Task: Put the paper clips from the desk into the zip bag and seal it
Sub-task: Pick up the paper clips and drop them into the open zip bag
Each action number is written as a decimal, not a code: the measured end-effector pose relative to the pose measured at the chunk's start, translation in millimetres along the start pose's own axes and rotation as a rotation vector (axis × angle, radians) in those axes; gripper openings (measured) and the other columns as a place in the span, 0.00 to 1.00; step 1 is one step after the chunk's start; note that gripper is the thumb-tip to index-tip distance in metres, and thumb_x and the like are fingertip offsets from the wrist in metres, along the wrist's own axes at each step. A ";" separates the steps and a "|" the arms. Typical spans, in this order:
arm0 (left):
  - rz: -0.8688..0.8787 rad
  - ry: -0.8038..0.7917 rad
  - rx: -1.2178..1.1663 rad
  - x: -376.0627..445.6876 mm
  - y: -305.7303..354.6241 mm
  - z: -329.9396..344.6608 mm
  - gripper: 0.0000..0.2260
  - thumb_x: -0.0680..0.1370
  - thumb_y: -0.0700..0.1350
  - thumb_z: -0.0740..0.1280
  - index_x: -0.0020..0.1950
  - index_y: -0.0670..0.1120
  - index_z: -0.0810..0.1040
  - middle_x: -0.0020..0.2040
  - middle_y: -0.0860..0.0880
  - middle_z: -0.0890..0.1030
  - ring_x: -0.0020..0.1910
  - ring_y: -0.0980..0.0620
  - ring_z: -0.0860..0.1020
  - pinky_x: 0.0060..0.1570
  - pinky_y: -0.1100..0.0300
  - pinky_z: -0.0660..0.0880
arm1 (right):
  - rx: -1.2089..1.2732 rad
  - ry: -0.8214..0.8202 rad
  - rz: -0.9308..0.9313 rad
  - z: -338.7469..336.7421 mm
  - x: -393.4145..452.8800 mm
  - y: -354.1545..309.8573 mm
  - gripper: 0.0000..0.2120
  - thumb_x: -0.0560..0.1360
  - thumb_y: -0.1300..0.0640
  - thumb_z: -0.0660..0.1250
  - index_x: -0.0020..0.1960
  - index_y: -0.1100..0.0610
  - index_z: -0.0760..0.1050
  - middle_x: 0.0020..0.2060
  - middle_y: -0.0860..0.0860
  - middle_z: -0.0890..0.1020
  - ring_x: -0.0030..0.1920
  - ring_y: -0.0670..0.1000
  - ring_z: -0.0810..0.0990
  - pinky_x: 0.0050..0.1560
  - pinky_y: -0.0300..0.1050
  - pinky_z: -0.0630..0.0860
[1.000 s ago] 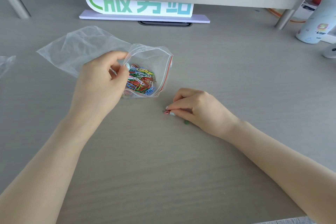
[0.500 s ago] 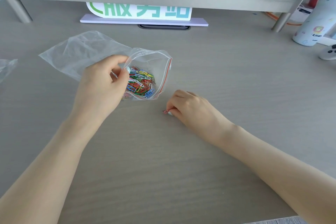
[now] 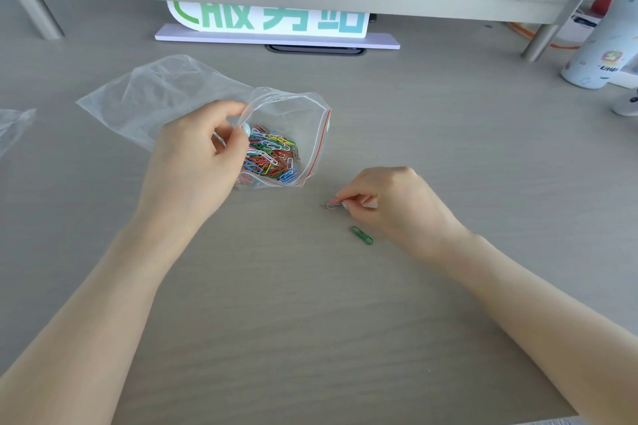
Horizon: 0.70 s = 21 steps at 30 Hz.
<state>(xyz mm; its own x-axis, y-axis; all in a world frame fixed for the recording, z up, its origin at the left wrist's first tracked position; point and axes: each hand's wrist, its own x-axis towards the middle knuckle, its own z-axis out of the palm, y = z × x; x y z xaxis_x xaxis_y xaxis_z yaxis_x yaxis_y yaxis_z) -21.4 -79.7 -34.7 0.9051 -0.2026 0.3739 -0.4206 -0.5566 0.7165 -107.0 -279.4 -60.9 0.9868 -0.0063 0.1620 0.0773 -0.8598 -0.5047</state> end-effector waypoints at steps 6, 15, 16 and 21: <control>-0.005 0.004 0.001 0.0 0.1 -0.7 0.12 0.75 0.40 0.62 0.55 0.50 0.79 0.34 0.54 0.77 0.29 0.62 0.73 0.28 0.74 0.65 | 0.316 0.072 0.194 -11.2 4.1 15.8 0.10 0.71 0.64 0.68 0.40 0.50 0.83 0.33 0.40 0.84 0.34 0.39 0.79 0.39 0.30 0.74; -0.010 0.000 0.003 0.5 0.5 -0.7 0.12 0.75 0.40 0.62 0.56 0.50 0.79 0.32 0.54 0.75 0.27 0.63 0.73 0.28 0.75 0.65 | 0.740 0.023 0.242 -8.5 47.9 -5.1 0.02 0.69 0.63 0.72 0.41 0.57 0.82 0.33 0.53 0.81 0.34 0.47 0.76 0.42 0.40 0.80; -0.010 0.001 0.006 0.4 0.5 -0.9 0.12 0.75 0.40 0.62 0.56 0.50 0.79 0.32 0.54 0.75 0.28 0.63 0.73 0.28 0.75 0.64 | 0.749 0.011 0.212 -6.2 57.8 -13.3 0.02 0.69 0.63 0.72 0.42 0.58 0.82 0.34 0.54 0.81 0.35 0.48 0.76 0.45 0.42 0.80; -0.012 0.009 0.003 1.2 -1.2 -2.6 0.12 0.75 0.40 0.62 0.56 0.50 0.78 0.33 0.52 0.76 0.28 0.61 0.73 0.28 0.73 0.65 | 0.546 0.046 0.064 20.8 96.2 -45.6 0.02 0.69 0.66 0.69 0.39 0.61 0.80 0.34 0.54 0.82 0.33 0.46 0.77 0.40 0.44 0.76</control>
<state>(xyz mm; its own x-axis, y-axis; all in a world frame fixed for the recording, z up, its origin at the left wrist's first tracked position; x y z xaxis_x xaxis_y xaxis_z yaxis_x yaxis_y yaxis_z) -20.0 -77.2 -33.6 0.9093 -0.1891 0.3706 -0.4098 -0.5614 0.7189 -12.6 -230.2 -39.9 0.9856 -0.0829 0.1475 0.0923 -0.4674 -0.8792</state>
